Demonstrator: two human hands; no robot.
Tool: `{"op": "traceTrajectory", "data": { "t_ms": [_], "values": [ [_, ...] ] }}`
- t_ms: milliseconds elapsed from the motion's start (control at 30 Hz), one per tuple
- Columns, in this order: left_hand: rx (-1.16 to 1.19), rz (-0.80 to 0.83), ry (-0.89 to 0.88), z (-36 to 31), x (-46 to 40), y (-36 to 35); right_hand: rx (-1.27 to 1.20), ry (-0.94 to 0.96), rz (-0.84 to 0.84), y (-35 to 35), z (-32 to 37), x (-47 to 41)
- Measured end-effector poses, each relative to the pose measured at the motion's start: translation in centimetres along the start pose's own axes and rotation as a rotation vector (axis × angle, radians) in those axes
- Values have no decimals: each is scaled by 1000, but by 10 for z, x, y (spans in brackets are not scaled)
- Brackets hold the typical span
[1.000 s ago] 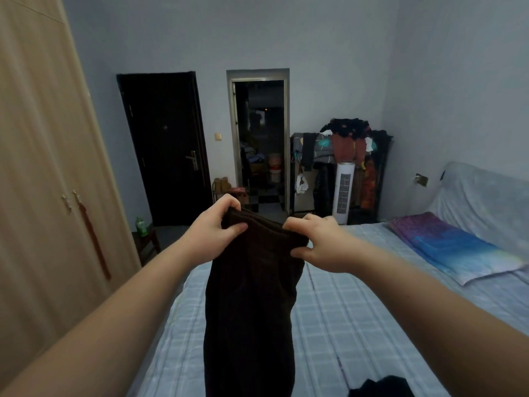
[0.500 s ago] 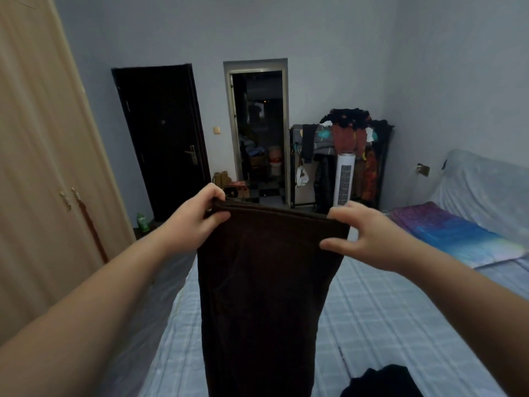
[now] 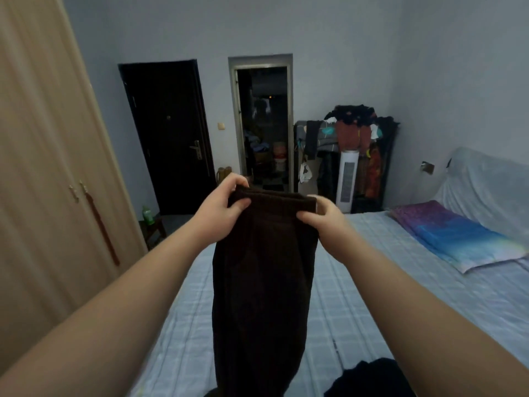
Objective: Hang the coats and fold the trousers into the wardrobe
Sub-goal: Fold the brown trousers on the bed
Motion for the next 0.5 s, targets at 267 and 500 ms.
{"op": "traceTrajectory", "data": {
  "t_ms": [267, 500],
  "values": [
    [-43, -228, 44, -6, 19, 17, 212, 155, -46, -13, 29, -5],
    [-205, -416, 7, -64, 67, 54, 246, 419, -23, -46, 99, 43]
  ]
}}
Point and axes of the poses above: each hand's wrist, its own x-axis away from the middle knuckle, its own y-axis out of the back of the hand, z = x × y, the point moved 3 cm from there along -x, towards the middle knuckle, and after that the axes turned 10 degrees about z, right-handed, at the moved point
